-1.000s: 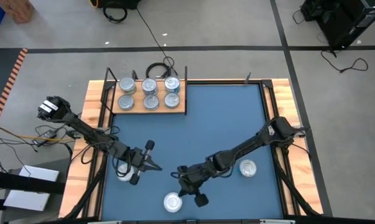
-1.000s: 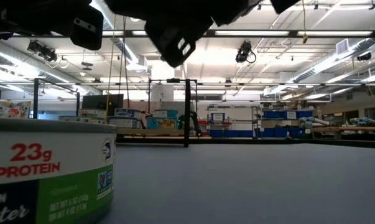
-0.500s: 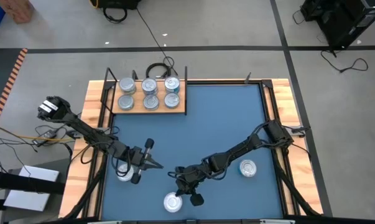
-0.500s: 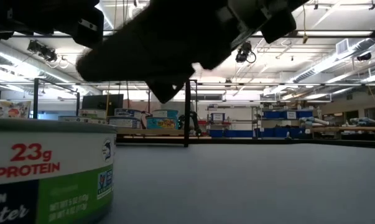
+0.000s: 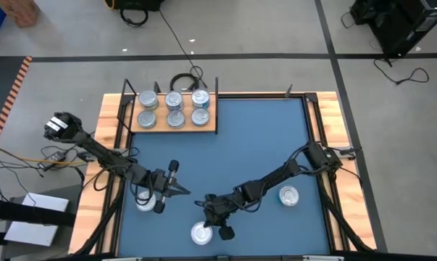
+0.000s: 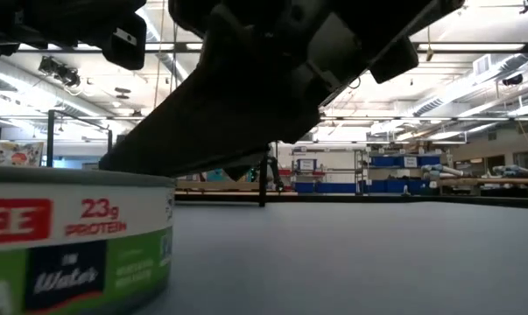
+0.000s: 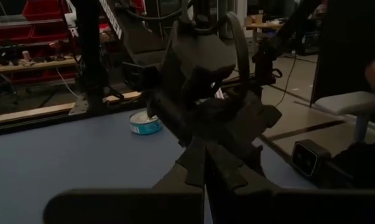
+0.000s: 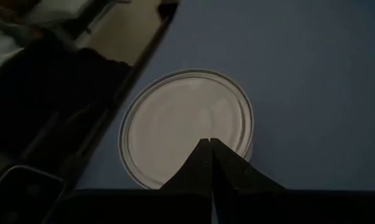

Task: Stack canned seafood by type on shelf
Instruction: Stack the green tuna can on top of the green tuna can on the shelf

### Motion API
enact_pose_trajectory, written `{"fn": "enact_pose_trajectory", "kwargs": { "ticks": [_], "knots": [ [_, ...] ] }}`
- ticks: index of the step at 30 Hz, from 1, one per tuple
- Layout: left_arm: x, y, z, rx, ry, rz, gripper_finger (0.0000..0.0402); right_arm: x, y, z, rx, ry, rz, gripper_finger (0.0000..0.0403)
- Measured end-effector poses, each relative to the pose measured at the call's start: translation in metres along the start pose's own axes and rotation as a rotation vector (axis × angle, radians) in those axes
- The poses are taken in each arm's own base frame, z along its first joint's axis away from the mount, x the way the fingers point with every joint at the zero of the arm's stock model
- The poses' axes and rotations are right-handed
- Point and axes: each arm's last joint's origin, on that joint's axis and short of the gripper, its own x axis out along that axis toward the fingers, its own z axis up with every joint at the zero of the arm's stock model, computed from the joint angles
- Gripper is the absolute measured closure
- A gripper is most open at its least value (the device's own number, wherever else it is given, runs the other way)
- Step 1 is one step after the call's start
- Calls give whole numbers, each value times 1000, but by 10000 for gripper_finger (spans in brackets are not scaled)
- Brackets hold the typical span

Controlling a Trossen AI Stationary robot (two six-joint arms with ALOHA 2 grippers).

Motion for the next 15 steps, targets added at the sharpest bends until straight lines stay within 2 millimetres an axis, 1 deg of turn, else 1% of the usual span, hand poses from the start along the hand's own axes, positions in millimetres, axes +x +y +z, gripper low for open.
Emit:
{"fn": "enact_pose_trajectory", "kwargs": {
  "ticks": [8, 15],
  "knots": [
    [-1, -4, 1, -36, -4, -21, 396, -18, -3, 6, 21, 52, -197, 400],
    [-2, -10, 1, -35, -5, -47, 396, -36, -20, 9, 42, 123, -397, 400]
  ]
}}
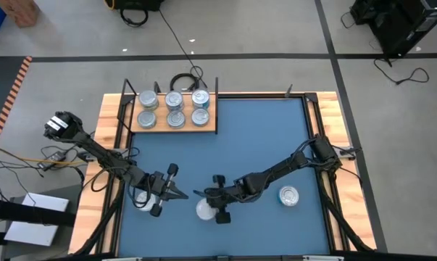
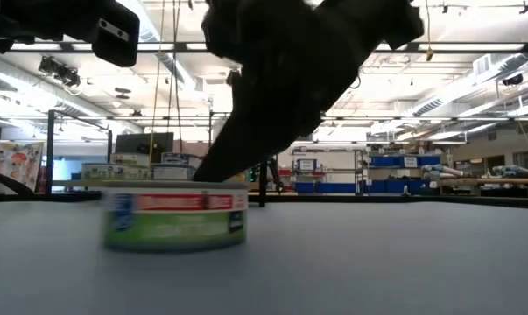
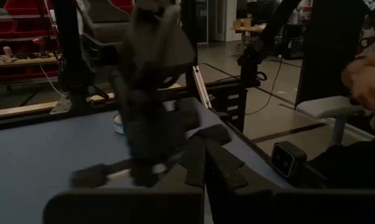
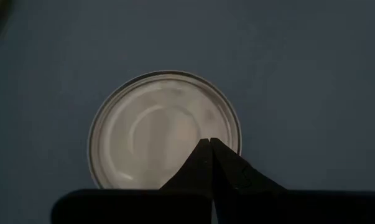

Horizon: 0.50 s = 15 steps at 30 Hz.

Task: Stack canned seafood by type on shelf
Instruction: Stack the green tuna can on top of the green tuna can on the shelf

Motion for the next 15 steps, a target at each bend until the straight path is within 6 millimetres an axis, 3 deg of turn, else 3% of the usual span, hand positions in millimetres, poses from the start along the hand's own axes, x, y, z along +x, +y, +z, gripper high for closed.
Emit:
{"fn": "enact_pose_trajectory", "kwargs": {
  "ticks": [10, 15],
  "knots": [
    [0, 0, -4, -24, 41, -3, 396, -3, -51, 4, 53, 54, -243, 400],
    [0, 0, -7, -36, 68, 14, 396, -3, -71, 6, 37, 62, -277, 400]
  ]
}}
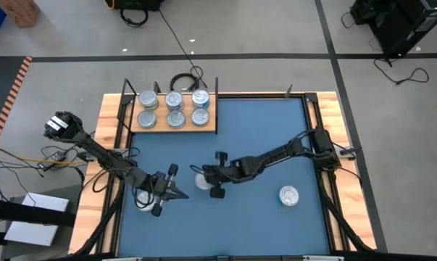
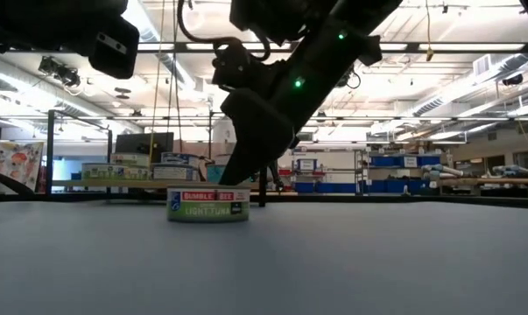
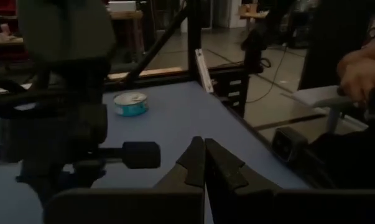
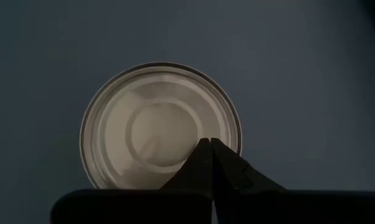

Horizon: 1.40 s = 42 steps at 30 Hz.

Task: Stack canned seafood by type on shelf
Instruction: Stack the green tuna can on top of the green tuna can on the shelf

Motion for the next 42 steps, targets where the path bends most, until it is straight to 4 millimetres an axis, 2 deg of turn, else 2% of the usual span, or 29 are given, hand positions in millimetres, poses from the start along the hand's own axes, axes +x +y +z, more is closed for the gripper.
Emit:
{"fn": "enact_pose_trajectory", "kwargs": {
  "ticks": [5, 9, 13, 17, 23, 27, 30, 37, 42],
  "knots": [
    [0, 3, -6, -5, 59, 77, 396, -7, -8, 6, -9, -19, -7, 399],
    [5, 6, -8, -25, 178, 115, 398, -32, -9, 20, -34, -83, 4, 395],
    [14, 9, 1, 2, 318, 134, 399, -59, -5, 22, -84, -117, -25, 399],
    [19, 13, 11, 24, 422, 133, 400, -79, -5, 11, -93, -150, -72, 400],
    [24, 23, 25, -31, 490, 187, 400, -91, -12, -18, -34, -296, 8, 402],
    [26, 32, 30, -45, 495, 154, 400, -98, -26, -29, -39, -422, 112, 402],
    [26, 41, 29, -73, 511, 135, 401, -105, -42, -35, -35, -448, 159, 402],
    [26, 51, 28, -10, 531, 124, 400, -120, -75, -41, 4, -489, 105, 401],
    [32, 51, 27, 10, 622, 109, 391, -118, -79, -49, 22, -469, 94, 400]
  ]
}}
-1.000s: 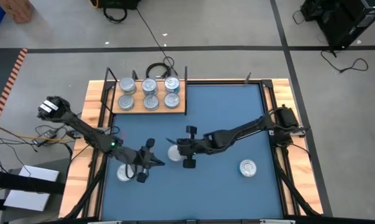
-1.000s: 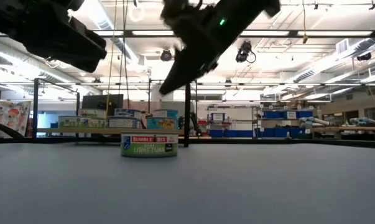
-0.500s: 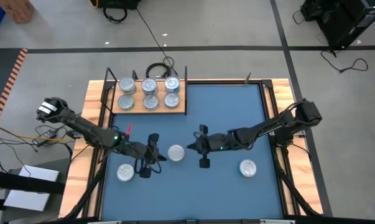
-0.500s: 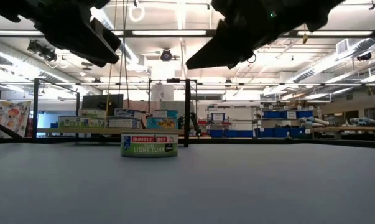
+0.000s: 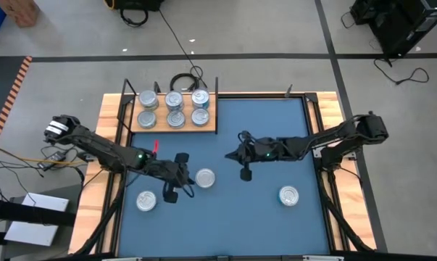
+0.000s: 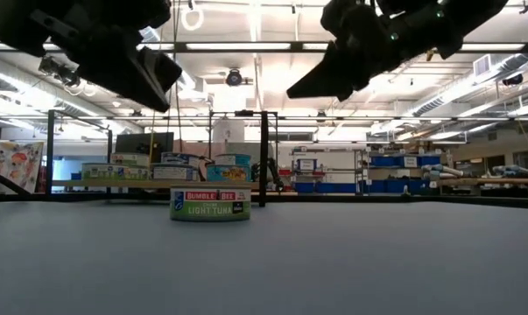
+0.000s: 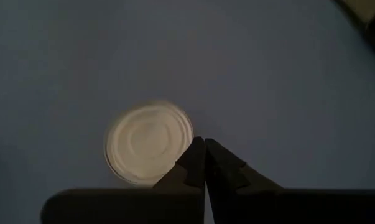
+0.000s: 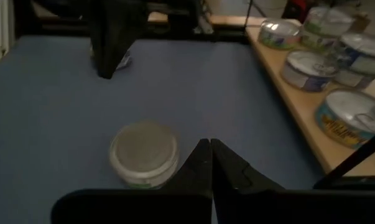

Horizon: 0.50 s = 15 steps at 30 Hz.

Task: Stack canned seafood by type on shelf
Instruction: Stack the green tuna can on top of the green tuna can on the shelf

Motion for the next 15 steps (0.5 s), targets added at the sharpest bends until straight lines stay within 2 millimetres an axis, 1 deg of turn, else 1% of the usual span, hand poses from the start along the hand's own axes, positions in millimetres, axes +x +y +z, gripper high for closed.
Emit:
{"fn": "enact_pose_trajectory", "kwargs": {
  "ticks": [3, 9, 12, 15],
  "knots": [
    [12, -1, 5, 20, 71, 1, 380, 4, 1, -6, -12, 25, 2, 400],
    [42, -10, 12, 217, 164, 17, 344, 12, -2, -13, -12, 51, -17, 399],
    [54, -10, 13, 255, 203, 61, 323, 12, -2, -14, 0, 54, -18, 399],
    [63, -11, 17, 257, 217, 64, 304, 11, -2, -13, 5, 48, -18, 399]
  ]
}}
